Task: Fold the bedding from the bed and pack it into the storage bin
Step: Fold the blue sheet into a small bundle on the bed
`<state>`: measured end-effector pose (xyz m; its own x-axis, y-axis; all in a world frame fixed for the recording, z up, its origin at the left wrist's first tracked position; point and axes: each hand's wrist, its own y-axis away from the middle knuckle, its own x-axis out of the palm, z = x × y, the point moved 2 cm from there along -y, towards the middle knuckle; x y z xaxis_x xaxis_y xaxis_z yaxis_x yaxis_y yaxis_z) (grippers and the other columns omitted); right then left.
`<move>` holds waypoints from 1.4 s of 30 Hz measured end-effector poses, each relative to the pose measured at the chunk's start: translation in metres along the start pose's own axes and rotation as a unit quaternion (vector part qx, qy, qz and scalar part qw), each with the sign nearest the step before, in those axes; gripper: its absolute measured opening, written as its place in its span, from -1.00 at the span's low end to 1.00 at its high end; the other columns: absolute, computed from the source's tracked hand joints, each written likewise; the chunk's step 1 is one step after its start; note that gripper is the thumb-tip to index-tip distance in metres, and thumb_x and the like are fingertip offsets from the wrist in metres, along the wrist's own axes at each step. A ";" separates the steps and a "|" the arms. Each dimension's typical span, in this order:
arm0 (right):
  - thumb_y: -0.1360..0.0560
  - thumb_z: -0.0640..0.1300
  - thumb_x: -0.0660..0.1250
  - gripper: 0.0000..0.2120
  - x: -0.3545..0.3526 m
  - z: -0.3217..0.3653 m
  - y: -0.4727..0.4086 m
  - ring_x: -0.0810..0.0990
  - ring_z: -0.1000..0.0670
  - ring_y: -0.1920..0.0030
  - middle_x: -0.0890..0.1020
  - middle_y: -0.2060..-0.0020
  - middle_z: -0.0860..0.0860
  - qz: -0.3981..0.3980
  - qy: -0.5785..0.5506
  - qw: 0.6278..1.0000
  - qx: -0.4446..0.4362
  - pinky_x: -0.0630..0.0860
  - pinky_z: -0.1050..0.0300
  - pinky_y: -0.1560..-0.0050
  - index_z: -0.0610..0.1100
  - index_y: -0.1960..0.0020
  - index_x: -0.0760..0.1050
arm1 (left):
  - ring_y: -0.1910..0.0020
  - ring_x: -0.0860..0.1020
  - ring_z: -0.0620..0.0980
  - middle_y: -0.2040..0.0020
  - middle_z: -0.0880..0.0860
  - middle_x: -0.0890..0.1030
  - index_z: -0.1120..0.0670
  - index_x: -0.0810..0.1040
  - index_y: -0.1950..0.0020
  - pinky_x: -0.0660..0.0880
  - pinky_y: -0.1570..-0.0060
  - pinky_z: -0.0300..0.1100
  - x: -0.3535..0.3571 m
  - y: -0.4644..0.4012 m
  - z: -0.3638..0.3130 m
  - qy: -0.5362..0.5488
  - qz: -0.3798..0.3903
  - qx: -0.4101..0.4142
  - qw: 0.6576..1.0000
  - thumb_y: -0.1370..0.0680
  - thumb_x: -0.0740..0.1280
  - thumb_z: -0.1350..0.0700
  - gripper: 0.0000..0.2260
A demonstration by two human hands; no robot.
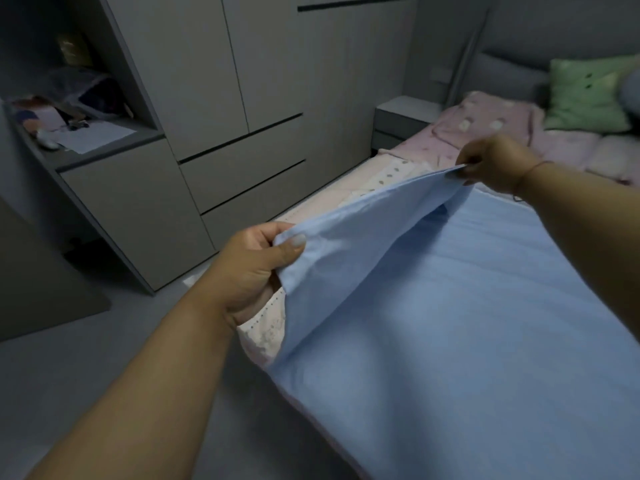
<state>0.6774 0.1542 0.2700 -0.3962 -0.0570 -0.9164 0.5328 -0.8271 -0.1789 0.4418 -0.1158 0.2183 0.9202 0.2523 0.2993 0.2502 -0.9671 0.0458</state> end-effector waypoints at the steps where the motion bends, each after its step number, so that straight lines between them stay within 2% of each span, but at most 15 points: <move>1: -0.43 -0.19 0.44 -0.89 -0.012 -0.007 0.016 0.52 -0.09 0.25 0.56 0.31 -0.16 -0.009 0.010 1.000 -0.001 0.43 0.15 0.11 -0.24 0.19 0.56 | 0.26 0.64 0.00 0.21 0.13 0.68 0.25 0.57 0.06 0.60 0.18 -0.21 0.016 0.010 -0.002 -0.002 0.005 0.004 1.000 -0.39 0.32 0.22 -0.83; 3: -0.43 -0.18 0.44 -0.87 -0.033 -0.023 0.046 0.49 -0.09 0.24 0.55 0.30 -0.17 -0.021 0.024 0.999 0.001 0.37 0.17 0.13 -0.25 0.16 0.58 | 0.25 0.63 0.01 0.21 0.13 0.67 0.24 0.59 0.08 0.59 0.18 -0.20 0.045 0.030 -0.001 -0.015 0.015 0.003 1.000 -0.38 0.34 0.21 -0.84; 11: -0.42 -0.18 0.45 -0.87 -0.093 -0.107 0.155 0.46 -0.13 0.20 0.56 0.25 -0.16 -0.020 0.054 0.998 -0.041 0.36 0.14 0.13 -0.26 0.12 0.61 | 0.27 0.61 0.01 0.22 0.14 0.65 0.15 0.66 0.19 0.58 0.25 -0.21 0.169 0.118 0.038 -0.068 -0.008 -0.009 0.998 -0.37 0.39 0.18 -0.91; 17: -0.45 -0.20 0.40 -0.93 -0.115 -0.196 0.242 0.49 -0.13 0.20 0.57 0.25 -0.12 0.007 0.081 0.995 -0.050 0.36 0.18 0.17 -0.20 0.10 0.63 | 0.17 0.54 0.06 0.18 0.15 0.60 0.08 0.69 0.22 0.48 0.11 -0.08 0.275 0.184 0.104 -0.124 -0.083 -0.043 0.988 -0.38 0.41 0.10 -0.91; 21: -0.44 -0.19 0.42 -0.88 -0.122 -0.242 0.285 0.50 -0.12 0.19 0.62 0.23 -0.18 0.049 0.078 0.994 -0.053 0.37 0.17 0.14 -0.23 0.09 0.65 | 0.21 0.54 0.00 0.21 0.11 0.60 0.16 0.62 0.16 0.54 0.24 -0.24 0.330 0.216 0.146 -0.144 -0.134 -0.081 0.977 -0.50 0.38 0.17 -0.91; 24: -0.44 -0.12 0.43 -0.85 -0.128 -0.270 0.319 0.47 -0.11 0.23 0.59 0.26 -0.15 0.075 0.080 0.993 -0.045 0.36 0.17 0.17 -0.21 0.12 0.66 | 0.23 0.54 -0.01 0.25 0.07 0.61 0.12 0.60 0.22 0.50 0.25 -0.22 0.359 0.239 0.167 -0.188 -0.166 -0.097 0.963 -0.48 0.42 0.15 -0.91; 27: -0.45 -0.08 0.42 -0.85 -0.130 -0.290 0.351 0.46 -0.09 0.22 0.56 0.28 -0.09 0.096 0.085 0.991 -0.041 0.35 0.18 0.17 -0.17 0.17 0.63 | 0.24 0.54 0.02 0.27 0.06 0.63 0.07 0.61 0.28 0.46 0.19 -0.12 0.380 0.258 0.183 -0.235 -0.189 -0.092 0.949 -0.45 0.47 0.12 -0.88; 30: -0.45 -0.04 0.41 -0.81 -0.136 -0.311 0.386 0.48 -0.08 0.19 0.57 0.26 -0.09 0.106 0.084 0.990 -0.036 0.35 0.18 0.16 -0.17 0.16 0.64 | 0.26 0.52 0.01 0.27 0.07 0.61 0.08 0.59 0.28 0.42 0.23 -0.15 0.405 0.280 0.194 -0.248 -0.225 -0.070 0.940 -0.44 0.48 0.12 -0.87; 34: -0.47 0.00 0.39 -0.70 -0.149 -0.335 0.444 0.45 -0.09 0.21 0.60 0.22 -0.19 0.106 0.074 0.991 -0.026 0.38 0.15 0.18 -0.27 0.12 0.64 | 0.30 0.50 -0.03 0.28 0.06 0.60 0.08 0.57 0.26 0.40 0.31 -0.20 0.443 0.316 0.208 -0.272 -0.271 -0.030 0.923 -0.44 0.48 0.11 -0.87; 39: -0.52 -0.08 0.33 -0.71 -0.173 -0.355 0.519 0.44 -0.10 0.18 0.47 0.26 0.04 0.088 0.072 0.991 -0.070 0.38 0.13 0.14 -0.32 0.09 0.62 | 0.41 0.39 -0.07 0.33 0.07 0.52 0.12 0.54 0.24 0.34 0.41 -0.24 0.500 0.379 0.228 -0.305 -0.324 0.018 0.896 -0.48 0.45 0.14 -0.86; 42: -0.50 -0.06 0.35 -0.72 -0.196 -0.380 0.554 0.46 -0.12 0.19 0.56 0.24 -0.16 0.075 0.061 0.993 -0.065 0.39 0.13 0.17 -0.30 0.12 0.63 | 0.44 0.38 -0.06 0.34 0.08 0.51 0.12 0.53 0.24 0.34 0.42 -0.24 0.539 0.413 0.239 -0.296 -0.335 0.013 0.894 -0.48 0.45 0.12 -0.84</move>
<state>1.3343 -0.0806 0.2145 -0.2157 -0.1002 -0.9713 0.6749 -0.7342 -0.0741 1.1127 -0.3717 0.1707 0.5577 0.7550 -0.3449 0.8046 -0.5938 0.0013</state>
